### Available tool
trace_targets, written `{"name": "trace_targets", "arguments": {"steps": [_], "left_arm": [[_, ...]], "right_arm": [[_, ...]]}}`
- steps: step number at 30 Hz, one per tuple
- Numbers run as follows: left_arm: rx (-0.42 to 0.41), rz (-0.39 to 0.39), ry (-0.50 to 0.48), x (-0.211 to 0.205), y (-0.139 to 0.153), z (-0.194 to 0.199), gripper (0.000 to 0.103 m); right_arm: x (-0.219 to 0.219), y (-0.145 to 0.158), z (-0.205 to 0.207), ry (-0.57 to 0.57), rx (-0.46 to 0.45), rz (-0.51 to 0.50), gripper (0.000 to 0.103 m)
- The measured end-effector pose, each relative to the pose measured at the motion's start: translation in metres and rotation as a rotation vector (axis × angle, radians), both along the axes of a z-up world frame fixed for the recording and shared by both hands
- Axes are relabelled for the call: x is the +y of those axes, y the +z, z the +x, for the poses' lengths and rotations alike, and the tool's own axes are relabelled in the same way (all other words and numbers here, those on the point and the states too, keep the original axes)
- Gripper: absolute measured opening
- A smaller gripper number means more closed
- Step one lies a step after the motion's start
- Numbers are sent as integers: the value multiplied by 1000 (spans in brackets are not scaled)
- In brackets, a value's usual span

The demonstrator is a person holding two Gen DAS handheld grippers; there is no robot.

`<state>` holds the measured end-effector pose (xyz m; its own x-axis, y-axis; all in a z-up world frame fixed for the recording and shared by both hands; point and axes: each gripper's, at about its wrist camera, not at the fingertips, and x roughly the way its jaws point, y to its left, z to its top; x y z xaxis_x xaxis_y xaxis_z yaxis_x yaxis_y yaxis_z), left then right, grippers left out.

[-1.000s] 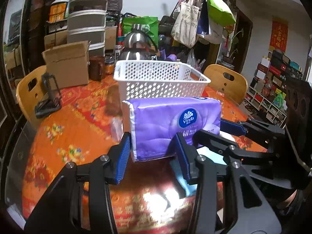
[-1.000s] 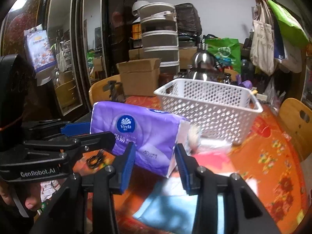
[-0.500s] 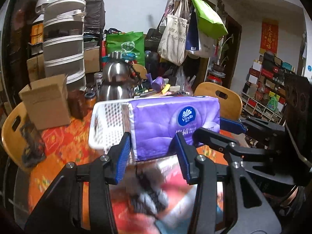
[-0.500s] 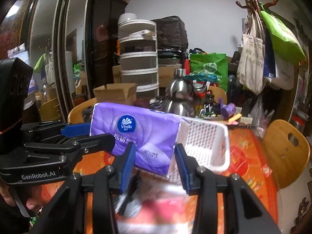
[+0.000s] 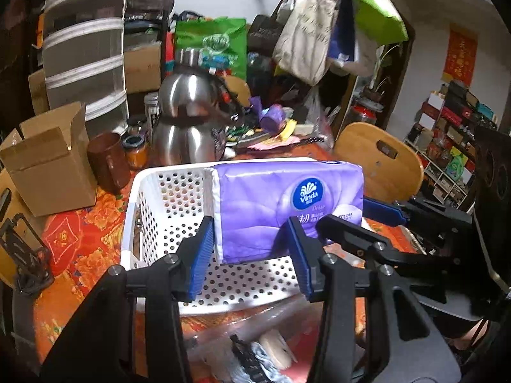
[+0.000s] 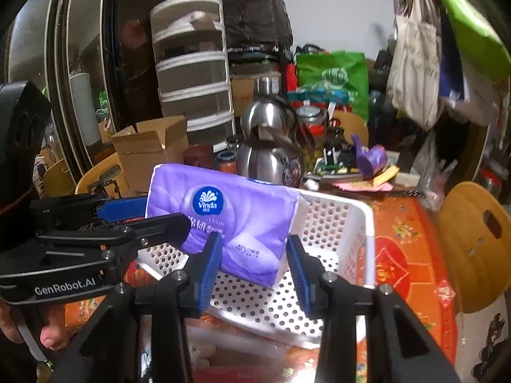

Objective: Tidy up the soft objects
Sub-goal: 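Lift the tissue pack with both grippers, lower it into the white basket, open both, then grasp the white rolled towel with the right gripper while the left gripper grasps the black cable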

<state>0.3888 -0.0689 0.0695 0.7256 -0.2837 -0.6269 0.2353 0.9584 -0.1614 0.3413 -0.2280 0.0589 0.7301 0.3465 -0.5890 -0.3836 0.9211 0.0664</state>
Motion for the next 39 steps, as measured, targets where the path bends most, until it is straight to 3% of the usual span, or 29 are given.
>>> {"name": "trace_targets", "arguments": {"steps": [6, 9, 12, 14, 15, 17, 28, 35, 39], "left_arm": [[64, -48, 38, 14, -29, 33, 43], [96, -82, 44, 22, -40, 48, 47], [110, -80, 56, 29, -45, 49, 59], [93, -58, 61, 31, -44, 44, 72], [84, -48, 66, 32, -44, 42, 73], [74, -46, 65, 33, -42, 34, 75], [63, 17, 81, 36, -32, -12, 77], [75, 79, 108, 62, -46, -72, 77], [63, 89, 115, 83, -58, -119, 77]], "right_arm": [[7, -19, 28, -2, 24, 9, 41], [13, -28, 33, -11, 24, -56, 41], [6, -34, 34, -49, 59, -60, 44], [-2, -34, 33, -62, 74, -44, 49], [-7, -34, 32, -62, 80, -32, 52], [-13, -33, 31, -77, 87, -16, 57], [-21, -31, -3, -88, 77, 7, 58], [-52, -35, -61, -146, 42, 47, 63], [-72, -55, -106, -196, 44, 30, 71]]}}
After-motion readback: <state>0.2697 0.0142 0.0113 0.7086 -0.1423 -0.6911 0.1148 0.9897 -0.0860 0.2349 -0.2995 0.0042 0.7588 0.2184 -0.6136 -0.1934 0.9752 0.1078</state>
